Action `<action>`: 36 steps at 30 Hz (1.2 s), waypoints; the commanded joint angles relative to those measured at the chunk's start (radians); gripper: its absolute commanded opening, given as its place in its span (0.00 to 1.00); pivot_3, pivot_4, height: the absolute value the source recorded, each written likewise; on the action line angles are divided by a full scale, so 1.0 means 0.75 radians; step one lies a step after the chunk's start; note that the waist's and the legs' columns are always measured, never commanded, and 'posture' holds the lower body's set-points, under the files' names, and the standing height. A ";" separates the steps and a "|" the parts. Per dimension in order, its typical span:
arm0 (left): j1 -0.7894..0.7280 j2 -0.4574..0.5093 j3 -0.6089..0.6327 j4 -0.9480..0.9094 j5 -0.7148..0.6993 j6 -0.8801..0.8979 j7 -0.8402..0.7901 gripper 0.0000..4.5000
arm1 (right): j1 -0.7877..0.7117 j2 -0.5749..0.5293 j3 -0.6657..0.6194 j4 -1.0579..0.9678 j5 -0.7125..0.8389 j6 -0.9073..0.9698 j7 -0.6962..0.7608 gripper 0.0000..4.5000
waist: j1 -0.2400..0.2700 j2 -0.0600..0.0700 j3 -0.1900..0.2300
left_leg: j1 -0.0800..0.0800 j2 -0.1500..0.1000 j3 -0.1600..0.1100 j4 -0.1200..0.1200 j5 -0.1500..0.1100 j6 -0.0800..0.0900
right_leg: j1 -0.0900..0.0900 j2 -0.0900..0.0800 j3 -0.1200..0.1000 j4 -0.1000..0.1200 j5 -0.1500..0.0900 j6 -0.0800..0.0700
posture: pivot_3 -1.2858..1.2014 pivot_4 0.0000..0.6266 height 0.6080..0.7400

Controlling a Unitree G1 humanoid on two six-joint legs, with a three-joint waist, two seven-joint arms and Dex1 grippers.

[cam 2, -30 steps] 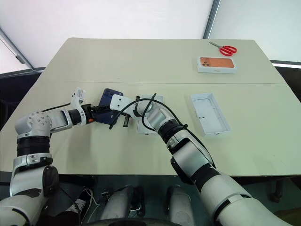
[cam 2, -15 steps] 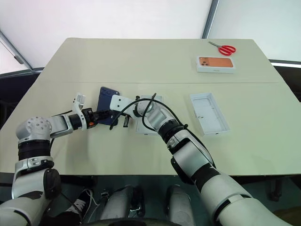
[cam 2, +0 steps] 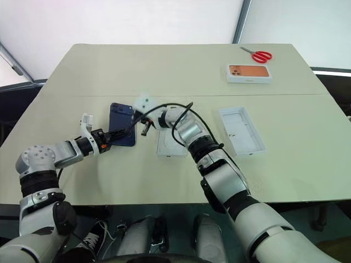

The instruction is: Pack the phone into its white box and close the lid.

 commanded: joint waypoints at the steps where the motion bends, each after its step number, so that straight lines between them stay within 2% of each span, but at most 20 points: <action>1: -0.015 -0.008 0.051 -0.064 -0.060 -0.041 0.012 0.01 | 0.035 -0.037 -0.105 -0.241 0.195 0.169 0.119 0.29 | 0.001 0.000 0.000 | 0.000 0.000 0.000 0.000 0.000 0.000 | 0.000 0.000 0.000 0.000 0.000 0.000 | 0.52 0.24 0.98; 5: -0.024 -0.010 0.038 -0.061 -0.061 -0.061 0.021 0.01 | 0.212 -0.214 0.045 -0.516 0.180 0.275 0.310 0.74 | 0.006 -0.001 0.000 | -0.001 0.000 0.000 0.000 0.000 0.000 | 0.000 -0.001 0.000 -0.001 0.000 0.000 | 0.52 0.24 0.98; 7: -0.028 -0.014 0.028 -0.076 -0.069 -0.068 0.022 0.01 | 0.285 -0.304 0.092 -0.649 0.203 0.321 0.391 0.74 | 0.005 -0.001 0.000 | -0.001 -0.001 0.000 0.000 0.000 0.000 | 0.000 -0.001 0.000 -0.002 0.000 0.000 | 0.52 0.24 0.98; 13: -0.046 -0.041 -0.001 -0.130 -0.087 -0.078 0.054 0.01 | 0.472 -0.591 0.184 -0.913 0.159 0.236 0.519 0.74 | 0.003 -0.003 0.003 | -0.007 0.000 0.000 0.001 0.000 0.000 | -0.006 0.000 0.000 -0.001 0.000 0.000 | 0.52 0.24 0.98; 17: -0.059 -0.064 -0.012 -0.147 -0.089 -0.091 0.074 0.01 | 0.549 -0.707 0.236 -0.983 0.117 0.176 0.543 0.74 | 0.005 -0.004 0.004 | -0.007 0.001 0.000 0.001 0.000 0.000 | -0.006 0.000 -0.001 -0.001 0.000 0.000 | 0.52 0.24 0.98; 23: -0.060 -0.072 -0.033 -0.161 -0.085 -0.095 0.082 0.01 | 0.553 -0.703 0.278 -0.884 0.028 0.065 0.455 0.74 | 0.007 -0.006 0.005 | -0.007 0.001 0.000 0.001 0.000 0.001 | -0.006 0.000 -0.001 -0.001 0.000 0.000 | 0.52 0.24 0.98; 29: -0.053 -0.059 -0.032 -0.161 -0.092 -0.099 0.085 0.01 | 0.564 -0.687 0.282 -0.884 0.034 0.072 0.449 0.74 | 0.012 -0.007 0.005 | -0.007 0.001 0.000 0.003 0.002 0.004 | -0.006 0.000 -0.001 -0.001 0.000 0.000 | 0.52 0.24 0.98; 31: -0.048 -0.057 -0.034 -0.164 -0.093 -0.099 0.084 0.01 | 0.570 -0.686 0.282 -0.884 0.037 0.084 0.451 0.62 | 0.014 -0.008 0.006 | -0.007 0.001 0.000 0.003 0.002 0.004 | -0.006 0.000 -0.001 -0.001 0.000 0.000 | 0.52 0.24 0.98; 33: -0.042 -0.058 -0.039 -0.167 -0.095 -0.096 0.082 0.01 | 0.580 -0.690 0.293 -0.886 0.029 0.091 0.454 0.46 | 0.017 -0.008 0.006 | -0.007 0.001 0.000 0.003 0.002 0.004 | -0.006 0.000 -0.001 -0.001 0.000 0.000 | 0.52 0.24 0.98; 36: -0.034 -0.058 -0.054 -0.176 -0.089 -0.100 0.077 0.01 | 0.584 -0.681 0.293 -0.884 0.020 0.088 0.437 0.46 | 0.020 -0.008 0.006 | -0.007 0.001 0.000 0.003 0.002 0.004 | -0.005 0.000 -0.001 -0.001 0.000 0.000 | 0.52 0.24 0.98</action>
